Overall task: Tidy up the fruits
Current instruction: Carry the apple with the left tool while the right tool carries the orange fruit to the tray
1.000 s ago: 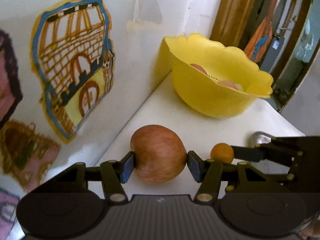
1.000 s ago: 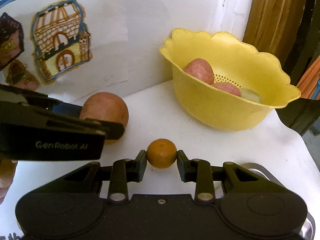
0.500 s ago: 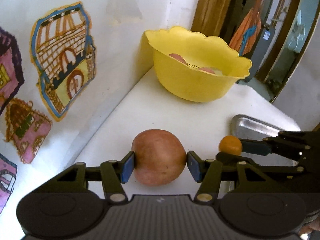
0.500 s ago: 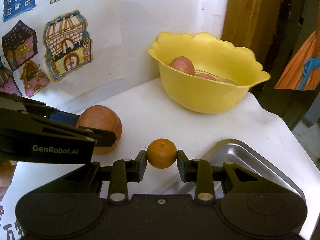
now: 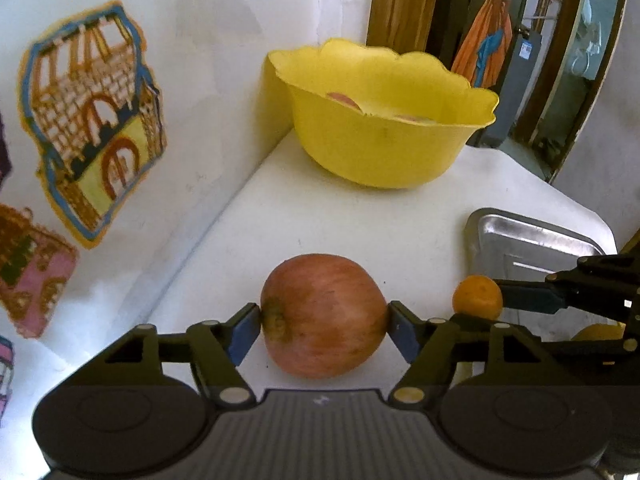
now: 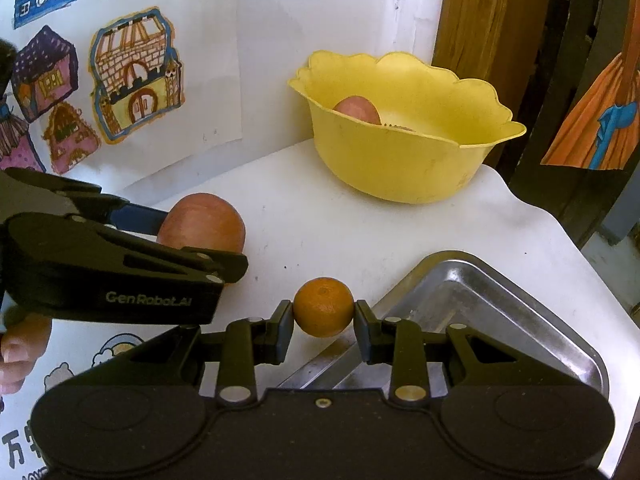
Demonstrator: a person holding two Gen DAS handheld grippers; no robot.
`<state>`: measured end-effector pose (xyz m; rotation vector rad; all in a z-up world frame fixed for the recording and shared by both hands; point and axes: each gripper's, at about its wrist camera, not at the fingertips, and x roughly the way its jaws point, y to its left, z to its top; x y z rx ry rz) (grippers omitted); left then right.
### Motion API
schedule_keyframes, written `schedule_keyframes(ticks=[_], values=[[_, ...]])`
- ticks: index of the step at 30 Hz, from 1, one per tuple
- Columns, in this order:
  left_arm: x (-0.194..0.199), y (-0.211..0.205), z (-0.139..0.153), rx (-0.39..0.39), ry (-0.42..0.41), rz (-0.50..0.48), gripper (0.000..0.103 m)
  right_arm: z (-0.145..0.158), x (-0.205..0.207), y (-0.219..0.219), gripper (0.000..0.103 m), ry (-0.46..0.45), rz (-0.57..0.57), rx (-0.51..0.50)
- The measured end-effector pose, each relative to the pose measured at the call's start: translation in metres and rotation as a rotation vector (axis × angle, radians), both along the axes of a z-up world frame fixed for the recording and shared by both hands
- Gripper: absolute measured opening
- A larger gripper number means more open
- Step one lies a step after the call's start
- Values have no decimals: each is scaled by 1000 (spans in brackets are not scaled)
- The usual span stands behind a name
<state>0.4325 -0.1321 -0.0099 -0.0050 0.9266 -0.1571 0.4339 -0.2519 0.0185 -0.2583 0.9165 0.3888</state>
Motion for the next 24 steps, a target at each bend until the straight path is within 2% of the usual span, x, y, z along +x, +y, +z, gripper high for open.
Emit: schedule_keyframes(ticks=[12,24], values=[[7,5,-12,-30,38,-34,76,-16,9,6,34,32,23,-22],[3,12,-10,-43,51,9,76,-21,12,11,34,33,43,-11]])
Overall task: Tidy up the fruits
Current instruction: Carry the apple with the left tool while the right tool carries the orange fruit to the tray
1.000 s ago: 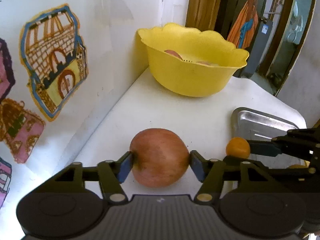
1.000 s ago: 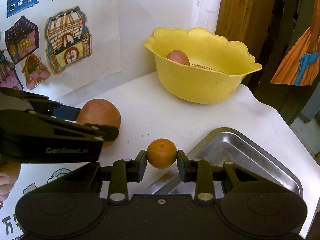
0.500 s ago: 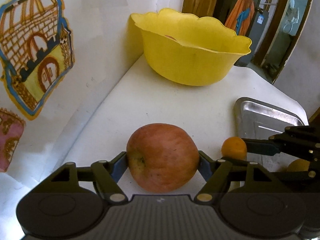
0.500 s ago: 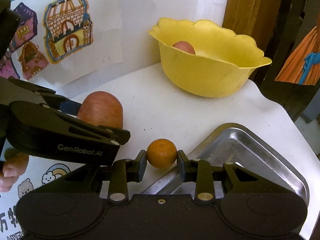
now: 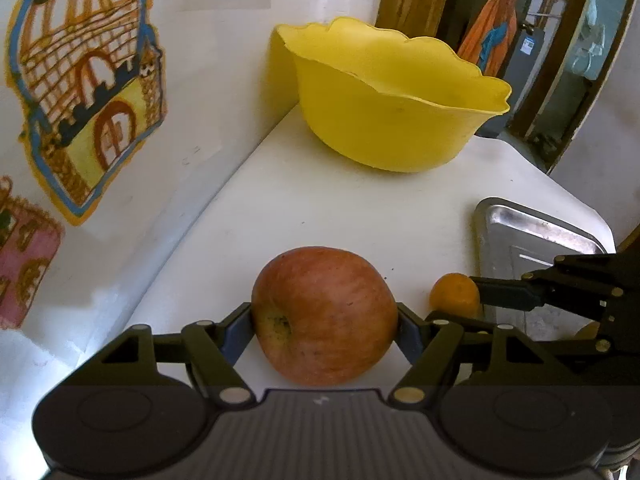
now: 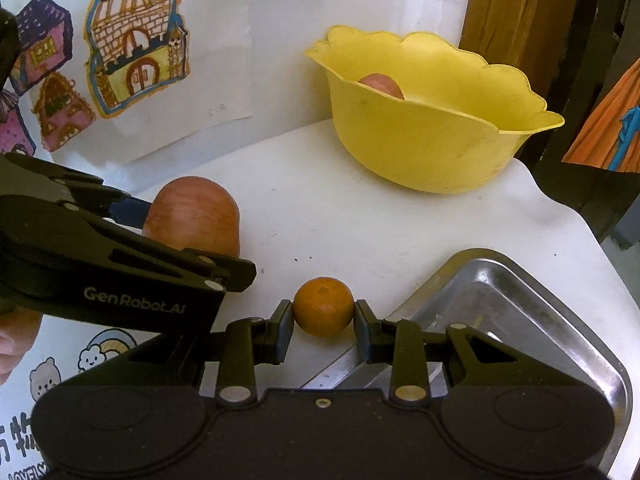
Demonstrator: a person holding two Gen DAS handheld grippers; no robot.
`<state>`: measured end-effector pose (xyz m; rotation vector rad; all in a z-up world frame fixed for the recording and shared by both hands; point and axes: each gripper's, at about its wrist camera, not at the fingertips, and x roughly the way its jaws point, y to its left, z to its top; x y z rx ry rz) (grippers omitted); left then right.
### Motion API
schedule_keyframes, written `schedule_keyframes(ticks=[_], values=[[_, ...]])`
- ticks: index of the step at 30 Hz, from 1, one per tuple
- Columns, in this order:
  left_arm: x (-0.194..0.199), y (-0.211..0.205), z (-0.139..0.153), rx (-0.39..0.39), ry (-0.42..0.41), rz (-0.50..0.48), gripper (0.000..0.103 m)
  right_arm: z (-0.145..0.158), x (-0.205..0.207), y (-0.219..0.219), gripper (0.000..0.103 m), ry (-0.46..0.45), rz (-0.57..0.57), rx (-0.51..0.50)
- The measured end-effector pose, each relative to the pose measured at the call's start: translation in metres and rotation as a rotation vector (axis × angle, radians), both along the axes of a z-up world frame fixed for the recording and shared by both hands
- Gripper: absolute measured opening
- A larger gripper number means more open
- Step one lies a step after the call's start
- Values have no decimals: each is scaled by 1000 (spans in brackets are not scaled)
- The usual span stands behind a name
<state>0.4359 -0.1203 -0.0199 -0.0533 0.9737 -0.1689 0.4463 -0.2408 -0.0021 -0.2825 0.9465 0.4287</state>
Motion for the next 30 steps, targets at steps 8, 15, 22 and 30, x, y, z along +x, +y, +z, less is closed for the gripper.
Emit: schedule_keyframes(ticks=[8,15,22,30], values=[[-4,-2,6,-15,-8,22,76,12,-11,-9,34,-42,-8,25],[-5,-22,24,-40,-43,1,76,34,-21,-33,34,-93,-60,46],[-9,-62,37,-60,-65,-58,76,60,-38,-77,34,-147,-147,48],[-14,-117,40,-72,-67,-145,76,69,-62,-131,34,-159,-245,27]])
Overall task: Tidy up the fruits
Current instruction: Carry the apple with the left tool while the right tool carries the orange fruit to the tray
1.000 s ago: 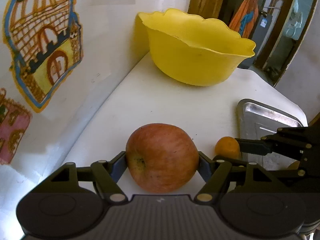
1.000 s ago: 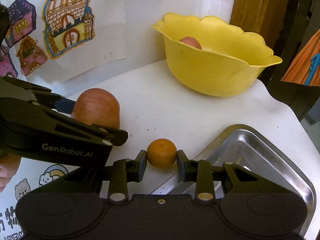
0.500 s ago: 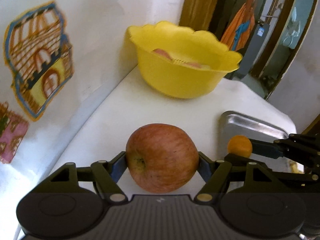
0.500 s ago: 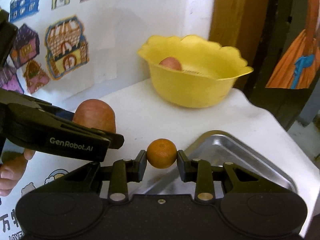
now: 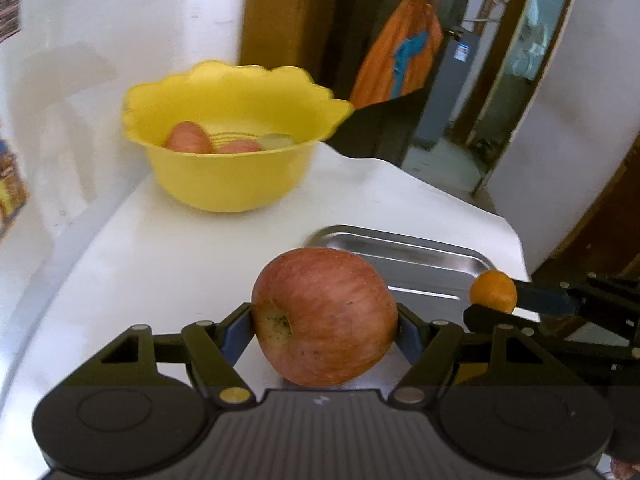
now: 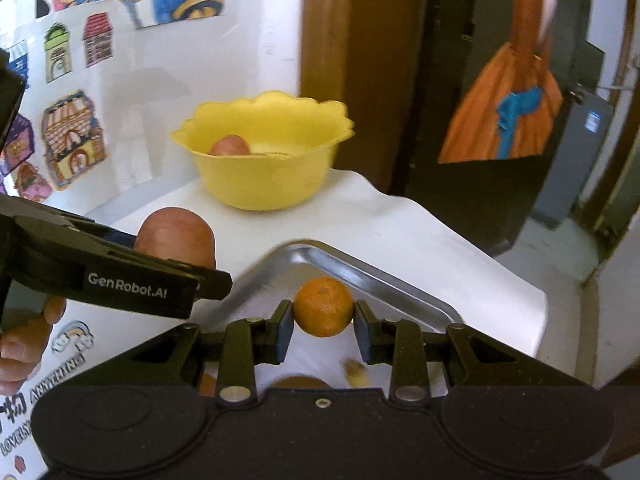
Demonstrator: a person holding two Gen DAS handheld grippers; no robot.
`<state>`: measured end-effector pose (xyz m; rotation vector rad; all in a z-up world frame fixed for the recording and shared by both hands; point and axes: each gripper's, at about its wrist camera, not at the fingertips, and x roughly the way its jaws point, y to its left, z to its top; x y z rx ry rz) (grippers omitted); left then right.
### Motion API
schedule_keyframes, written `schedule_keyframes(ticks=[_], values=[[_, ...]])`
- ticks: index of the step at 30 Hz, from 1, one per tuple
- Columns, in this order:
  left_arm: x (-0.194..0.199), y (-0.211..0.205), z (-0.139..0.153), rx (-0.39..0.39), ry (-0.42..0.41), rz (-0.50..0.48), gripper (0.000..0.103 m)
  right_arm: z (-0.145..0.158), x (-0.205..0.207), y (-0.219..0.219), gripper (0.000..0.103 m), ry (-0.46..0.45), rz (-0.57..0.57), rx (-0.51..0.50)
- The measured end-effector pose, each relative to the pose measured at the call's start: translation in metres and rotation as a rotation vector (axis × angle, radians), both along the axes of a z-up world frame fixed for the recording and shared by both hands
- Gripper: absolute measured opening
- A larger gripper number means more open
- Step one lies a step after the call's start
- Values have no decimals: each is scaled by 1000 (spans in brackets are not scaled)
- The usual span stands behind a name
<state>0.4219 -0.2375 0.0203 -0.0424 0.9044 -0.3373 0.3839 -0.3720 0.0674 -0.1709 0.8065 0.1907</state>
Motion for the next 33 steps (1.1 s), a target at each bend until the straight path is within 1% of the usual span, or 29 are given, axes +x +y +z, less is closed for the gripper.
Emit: schedule_keyframes(ticks=[6,11,20,33], values=[[-1,-29,-10,16,17,-38,76,-5,-13,-30,34,12,-60,6],[-5,-38,-18,35,32,-42,76,-13,-16,-43,34,17,-84,26],[-3,-44,-27,53,50,-37,76,-26,-11,-45,34,43,-94,37],[2,-42,-38,71,81,-18,76,-34,-4,-43,35,64,-91,41]])
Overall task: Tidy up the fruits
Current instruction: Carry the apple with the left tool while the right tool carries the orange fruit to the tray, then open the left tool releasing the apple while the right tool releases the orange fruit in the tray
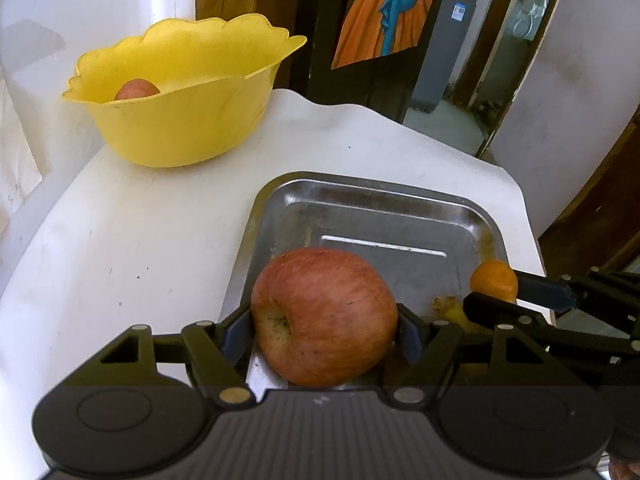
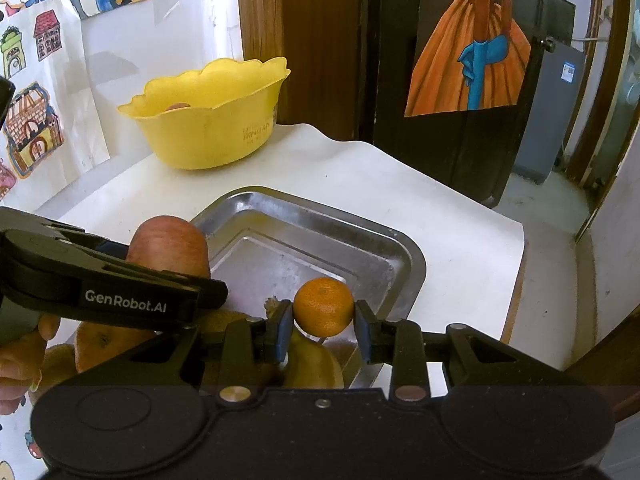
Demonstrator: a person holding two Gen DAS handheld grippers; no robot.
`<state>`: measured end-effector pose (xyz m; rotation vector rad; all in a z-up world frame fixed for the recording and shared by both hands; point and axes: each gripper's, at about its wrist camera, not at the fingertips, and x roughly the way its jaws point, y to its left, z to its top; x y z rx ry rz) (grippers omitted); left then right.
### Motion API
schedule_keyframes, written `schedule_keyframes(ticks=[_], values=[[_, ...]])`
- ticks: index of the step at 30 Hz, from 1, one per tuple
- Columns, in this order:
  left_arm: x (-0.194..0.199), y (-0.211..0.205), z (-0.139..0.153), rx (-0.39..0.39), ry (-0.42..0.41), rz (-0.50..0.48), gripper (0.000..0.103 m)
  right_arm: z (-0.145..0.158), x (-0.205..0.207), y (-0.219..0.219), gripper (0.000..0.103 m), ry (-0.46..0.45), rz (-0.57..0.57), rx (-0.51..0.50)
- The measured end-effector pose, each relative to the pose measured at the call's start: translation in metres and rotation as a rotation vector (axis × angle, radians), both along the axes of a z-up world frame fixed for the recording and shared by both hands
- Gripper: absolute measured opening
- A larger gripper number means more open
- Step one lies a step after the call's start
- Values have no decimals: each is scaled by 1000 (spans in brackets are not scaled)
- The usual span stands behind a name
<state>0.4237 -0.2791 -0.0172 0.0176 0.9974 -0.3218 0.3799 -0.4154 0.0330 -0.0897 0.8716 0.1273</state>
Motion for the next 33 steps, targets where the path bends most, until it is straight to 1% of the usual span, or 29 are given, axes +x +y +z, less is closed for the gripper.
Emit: schedule_keyframes(ticks=[4,9,11,18,23,28,29,30,32,33], values=[[1,1,-5,2,23,5,76,-3,1,0,35,4,-4,1],[1,1,-5,5,21,9,76,-8,1,0,37,4,-21,10],[1,1,-5,6,22,8,76,-9,2,-3,41,6,-36,19],[1,-1,-4,12,27,16,77,-7,-1,-4,45,-6,-51,13],[0,0,-3,14,31,27,77,-4,-6,-7,52,-16,-68,14],[-2,0,-3,16,33,40,77,-2,-10,-7,54,-21,-82,11],[-3,0,-2,17,26,43,81,-2,-11,-7,56,-23,-86,10],[-5,0,1,16,7,46,88,-1,-12,-8,56,-25,-90,10],[-9,2,5,13,-31,52,92,0,-13,-9,58,-30,-99,10],[-9,2,6,14,-37,51,93,1,-14,-9,59,-33,-105,13]])
